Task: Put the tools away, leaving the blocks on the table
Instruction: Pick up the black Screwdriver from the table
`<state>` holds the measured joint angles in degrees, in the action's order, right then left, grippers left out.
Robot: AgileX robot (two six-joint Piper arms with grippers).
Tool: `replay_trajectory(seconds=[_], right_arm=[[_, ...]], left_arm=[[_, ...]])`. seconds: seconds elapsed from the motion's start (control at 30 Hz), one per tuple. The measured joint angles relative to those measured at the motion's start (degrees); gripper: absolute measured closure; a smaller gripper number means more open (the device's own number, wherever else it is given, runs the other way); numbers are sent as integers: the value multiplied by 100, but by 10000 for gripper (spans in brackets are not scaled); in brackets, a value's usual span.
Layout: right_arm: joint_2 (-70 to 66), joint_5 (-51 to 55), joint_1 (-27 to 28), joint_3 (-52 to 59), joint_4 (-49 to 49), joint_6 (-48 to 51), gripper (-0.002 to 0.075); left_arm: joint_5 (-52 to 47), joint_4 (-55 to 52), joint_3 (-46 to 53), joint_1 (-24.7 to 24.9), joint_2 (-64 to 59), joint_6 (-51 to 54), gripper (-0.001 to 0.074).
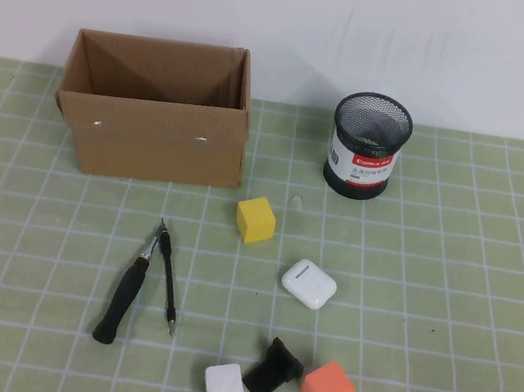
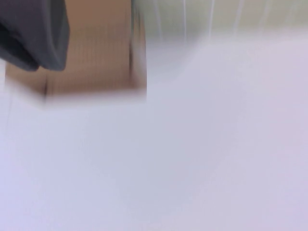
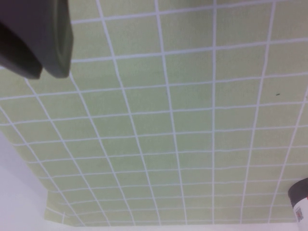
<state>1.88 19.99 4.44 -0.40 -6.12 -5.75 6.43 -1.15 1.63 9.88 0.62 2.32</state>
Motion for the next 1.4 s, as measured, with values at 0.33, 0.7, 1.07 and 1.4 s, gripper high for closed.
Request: replay_trajectory(seconds=[0.33, 0.7, 1.07, 1.4], right_arm=[[0, 0, 0, 0, 0, 0, 729], [0, 0, 0, 0, 0, 10, 729], [0, 0, 0, 0, 0, -3, 729], [0, 0, 0, 0, 0, 8, 729]], left_arm=[[3686, 33, 0, 0, 0, 0, 738], [2541, 1094, -1820, 0, -1, -87, 738], [-1185, 1796, -3105, 0, -1610, 168, 738], [-2548, 2151, -3249, 0, -2920, -97, 738]])
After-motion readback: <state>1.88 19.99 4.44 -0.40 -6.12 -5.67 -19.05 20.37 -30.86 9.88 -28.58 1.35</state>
